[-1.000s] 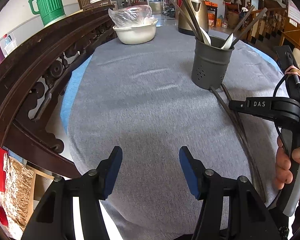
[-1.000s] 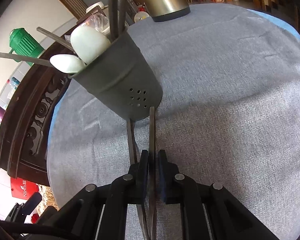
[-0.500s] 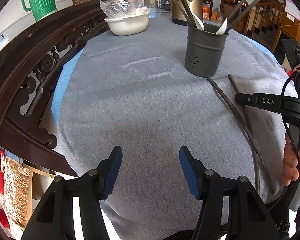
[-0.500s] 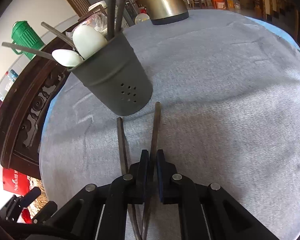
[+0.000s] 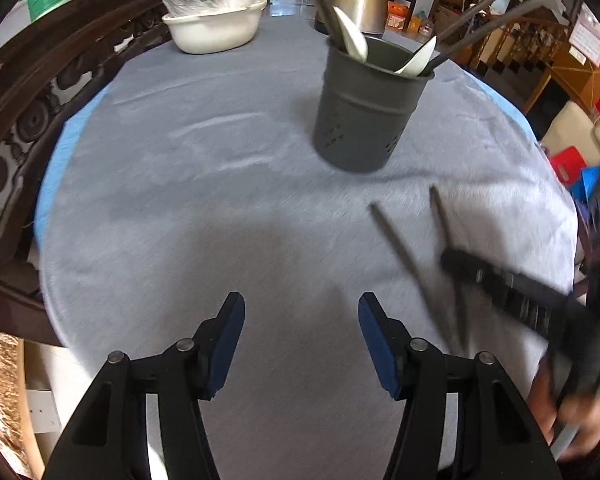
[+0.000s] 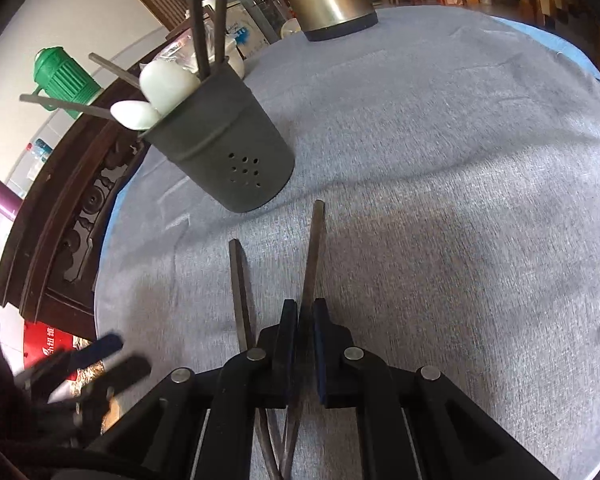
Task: Organize utensils
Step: 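Close the left gripper on another dark chopstick while the right gripper holds its chopstick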
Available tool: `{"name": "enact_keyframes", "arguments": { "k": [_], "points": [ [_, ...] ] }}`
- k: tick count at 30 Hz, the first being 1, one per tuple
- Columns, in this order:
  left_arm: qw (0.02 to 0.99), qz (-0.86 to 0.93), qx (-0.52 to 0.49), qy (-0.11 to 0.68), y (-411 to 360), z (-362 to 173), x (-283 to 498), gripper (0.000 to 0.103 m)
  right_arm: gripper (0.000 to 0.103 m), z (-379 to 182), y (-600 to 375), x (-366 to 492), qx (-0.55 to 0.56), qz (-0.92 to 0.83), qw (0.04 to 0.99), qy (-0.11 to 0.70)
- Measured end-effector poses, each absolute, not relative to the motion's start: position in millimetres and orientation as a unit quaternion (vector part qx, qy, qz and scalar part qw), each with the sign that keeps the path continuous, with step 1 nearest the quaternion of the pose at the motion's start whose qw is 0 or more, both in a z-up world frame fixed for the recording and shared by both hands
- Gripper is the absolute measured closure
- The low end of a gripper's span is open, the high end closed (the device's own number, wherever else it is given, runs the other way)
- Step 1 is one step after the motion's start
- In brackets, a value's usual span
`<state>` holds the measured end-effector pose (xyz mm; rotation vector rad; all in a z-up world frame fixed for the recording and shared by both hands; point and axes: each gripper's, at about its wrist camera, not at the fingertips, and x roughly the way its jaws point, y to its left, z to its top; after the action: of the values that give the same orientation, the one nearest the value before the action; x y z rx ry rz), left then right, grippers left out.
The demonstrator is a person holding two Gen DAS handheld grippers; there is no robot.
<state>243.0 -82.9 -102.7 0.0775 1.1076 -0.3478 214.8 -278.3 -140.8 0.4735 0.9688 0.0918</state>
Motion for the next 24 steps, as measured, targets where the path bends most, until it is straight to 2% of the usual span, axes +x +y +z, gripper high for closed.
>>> {"name": "enact_keyframes", "arguments": {
  "k": [4,9,11,16,22,24],
  "points": [
    [0.82,-0.192,0.002,0.539,-106,-110,261,0.044,0.094,-142,-279,207,0.228,0.052,0.861,0.452],
    [0.808,-0.204,-0.033,0.552,-121,-117,273,0.054,0.094,-144,-282,204,0.236,0.063,0.862,0.444],
    [0.806,-0.197,-0.038,0.558,-124,-122,275,0.061,0.094,-144,-283,202,0.237,0.068,0.863,0.44],
    [0.82,-0.183,-0.024,0.542,-133,-121,277,0.068,0.094,-146,-285,199,0.242,0.076,0.864,0.436],
    [0.832,-0.191,-0.008,0.521,-142,-122,274,0.091,0.094,-147,-287,194,0.245,0.076,0.865,0.431],
    [0.837,-0.199,0.002,0.51,-145,-122,272,0.093,0.094,-147,-288,192,0.25,0.076,0.865,0.427]
  ]
}}
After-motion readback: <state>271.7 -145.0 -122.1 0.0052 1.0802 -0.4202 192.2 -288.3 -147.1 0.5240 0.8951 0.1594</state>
